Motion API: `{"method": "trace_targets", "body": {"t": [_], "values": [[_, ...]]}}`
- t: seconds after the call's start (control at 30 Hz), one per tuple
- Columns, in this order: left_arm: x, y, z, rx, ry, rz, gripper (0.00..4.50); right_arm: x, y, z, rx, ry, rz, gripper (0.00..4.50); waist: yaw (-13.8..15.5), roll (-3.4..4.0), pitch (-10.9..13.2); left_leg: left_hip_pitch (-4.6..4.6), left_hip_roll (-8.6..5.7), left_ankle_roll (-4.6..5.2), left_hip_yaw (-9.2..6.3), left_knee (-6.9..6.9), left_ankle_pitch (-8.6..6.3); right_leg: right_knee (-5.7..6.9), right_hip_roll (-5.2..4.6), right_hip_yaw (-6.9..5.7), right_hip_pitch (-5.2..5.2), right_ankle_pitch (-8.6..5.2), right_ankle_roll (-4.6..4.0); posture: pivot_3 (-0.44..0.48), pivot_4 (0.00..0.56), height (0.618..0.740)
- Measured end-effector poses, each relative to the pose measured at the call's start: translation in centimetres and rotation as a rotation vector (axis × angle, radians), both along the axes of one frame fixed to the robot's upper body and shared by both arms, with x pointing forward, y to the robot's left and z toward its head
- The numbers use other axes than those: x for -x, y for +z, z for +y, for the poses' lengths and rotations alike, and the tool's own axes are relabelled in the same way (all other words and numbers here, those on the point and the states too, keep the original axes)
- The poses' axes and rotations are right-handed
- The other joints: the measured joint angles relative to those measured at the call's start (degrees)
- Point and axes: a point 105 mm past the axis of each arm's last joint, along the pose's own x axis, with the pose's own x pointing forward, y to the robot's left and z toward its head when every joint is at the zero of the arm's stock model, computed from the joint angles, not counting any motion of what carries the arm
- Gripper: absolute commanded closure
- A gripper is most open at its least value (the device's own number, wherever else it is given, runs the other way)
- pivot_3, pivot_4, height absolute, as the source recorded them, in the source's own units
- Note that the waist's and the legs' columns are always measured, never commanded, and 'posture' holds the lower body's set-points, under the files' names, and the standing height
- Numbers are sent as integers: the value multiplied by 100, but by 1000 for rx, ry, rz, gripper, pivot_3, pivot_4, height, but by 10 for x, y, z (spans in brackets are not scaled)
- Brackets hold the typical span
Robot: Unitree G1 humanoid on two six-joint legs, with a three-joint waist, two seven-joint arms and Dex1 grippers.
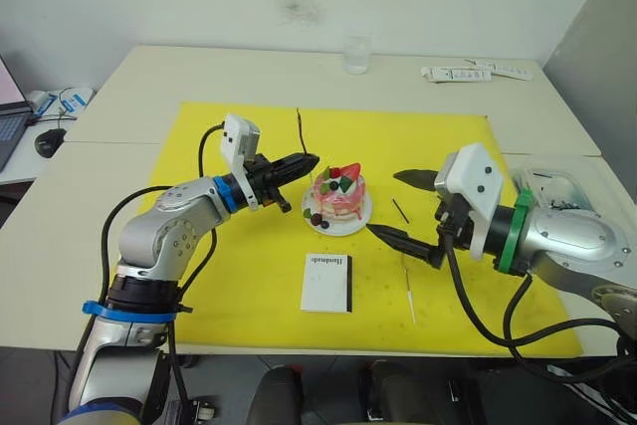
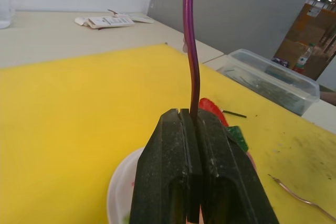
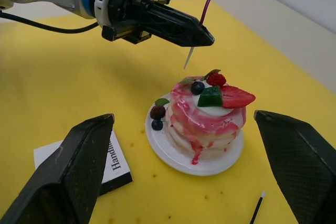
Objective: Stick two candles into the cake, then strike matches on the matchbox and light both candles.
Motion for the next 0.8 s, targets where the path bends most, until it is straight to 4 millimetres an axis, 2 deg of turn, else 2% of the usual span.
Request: {"method": "trace_targets", "body": {"t": [0.8], "values": [[-8,-4,-13,-9,-8,-58,4500,7,-11,4,19,18,32,23,-8,0,0,0,-5,0,-12,16,0,8,4,-7,7,1,1,0,150,740]]}}
